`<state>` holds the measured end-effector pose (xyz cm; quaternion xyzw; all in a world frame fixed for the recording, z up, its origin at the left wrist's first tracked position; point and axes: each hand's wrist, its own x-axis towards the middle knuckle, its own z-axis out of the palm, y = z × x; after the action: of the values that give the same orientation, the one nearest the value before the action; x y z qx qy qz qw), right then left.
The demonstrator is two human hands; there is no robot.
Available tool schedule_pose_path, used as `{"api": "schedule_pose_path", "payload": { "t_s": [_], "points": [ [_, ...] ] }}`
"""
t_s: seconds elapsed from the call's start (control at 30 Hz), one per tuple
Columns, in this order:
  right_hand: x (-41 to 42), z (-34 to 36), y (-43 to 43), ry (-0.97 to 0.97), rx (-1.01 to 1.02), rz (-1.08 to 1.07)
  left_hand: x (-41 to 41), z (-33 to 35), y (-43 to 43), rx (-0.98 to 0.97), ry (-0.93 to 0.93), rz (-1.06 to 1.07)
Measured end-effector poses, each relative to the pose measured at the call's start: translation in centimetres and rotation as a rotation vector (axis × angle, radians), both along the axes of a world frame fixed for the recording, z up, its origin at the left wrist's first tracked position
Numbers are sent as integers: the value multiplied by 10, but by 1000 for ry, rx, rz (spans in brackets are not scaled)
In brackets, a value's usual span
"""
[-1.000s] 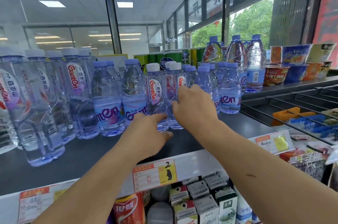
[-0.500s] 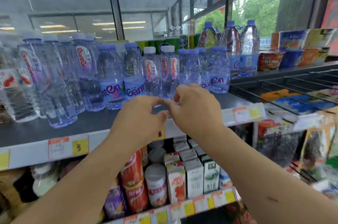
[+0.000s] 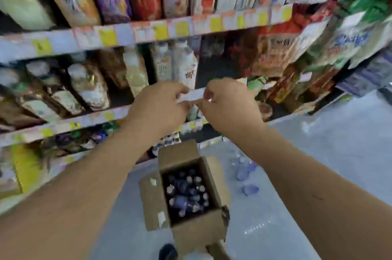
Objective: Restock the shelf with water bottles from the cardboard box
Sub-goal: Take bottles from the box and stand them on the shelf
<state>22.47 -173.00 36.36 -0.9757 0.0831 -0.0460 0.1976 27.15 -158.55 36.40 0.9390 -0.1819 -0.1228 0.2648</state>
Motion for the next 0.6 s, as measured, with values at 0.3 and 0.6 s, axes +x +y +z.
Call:
{"api": "schedule_pose_path", "payload": {
  "t_s": [0.3,0.6],
  "points": [
    [-72,-232,-8,358,45,5,-70,-226,19,120,296,31],
    [-104,-481,-9,687,-28,109,-126,-446,35,103,498,191]
  ]
}}
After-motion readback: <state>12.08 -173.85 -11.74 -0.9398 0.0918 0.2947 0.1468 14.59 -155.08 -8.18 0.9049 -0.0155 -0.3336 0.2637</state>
